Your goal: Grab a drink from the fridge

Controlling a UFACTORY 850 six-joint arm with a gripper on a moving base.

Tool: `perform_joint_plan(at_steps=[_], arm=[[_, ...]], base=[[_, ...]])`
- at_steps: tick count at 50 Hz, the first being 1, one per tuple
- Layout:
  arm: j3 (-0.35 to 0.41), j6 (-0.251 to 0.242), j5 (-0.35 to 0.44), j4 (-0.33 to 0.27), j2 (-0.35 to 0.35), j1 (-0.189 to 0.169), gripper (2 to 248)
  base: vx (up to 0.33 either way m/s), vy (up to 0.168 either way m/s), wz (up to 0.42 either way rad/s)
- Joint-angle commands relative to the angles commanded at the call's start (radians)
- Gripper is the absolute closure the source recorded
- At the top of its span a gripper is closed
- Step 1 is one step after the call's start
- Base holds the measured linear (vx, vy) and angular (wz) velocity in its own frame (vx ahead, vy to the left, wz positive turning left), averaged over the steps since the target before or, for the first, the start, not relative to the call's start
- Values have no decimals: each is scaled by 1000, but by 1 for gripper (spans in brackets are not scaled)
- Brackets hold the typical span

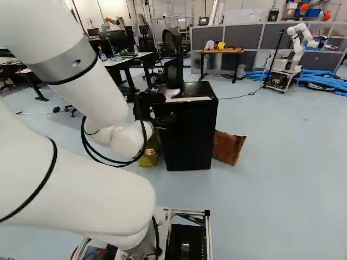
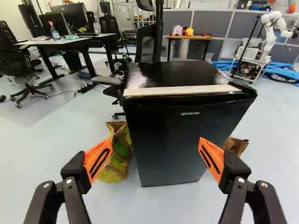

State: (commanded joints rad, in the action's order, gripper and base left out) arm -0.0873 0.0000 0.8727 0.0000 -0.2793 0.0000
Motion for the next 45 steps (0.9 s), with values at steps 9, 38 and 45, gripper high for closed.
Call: perform_joint_plan(at_steps=[9,38,45], arm=[[0,0,0,0,0,0,3],[0,0,0,0,0,2,3],[0,0,0,7,0,12,3]], base=[[64,35,23],[16,0,-2],[0,0,0]])
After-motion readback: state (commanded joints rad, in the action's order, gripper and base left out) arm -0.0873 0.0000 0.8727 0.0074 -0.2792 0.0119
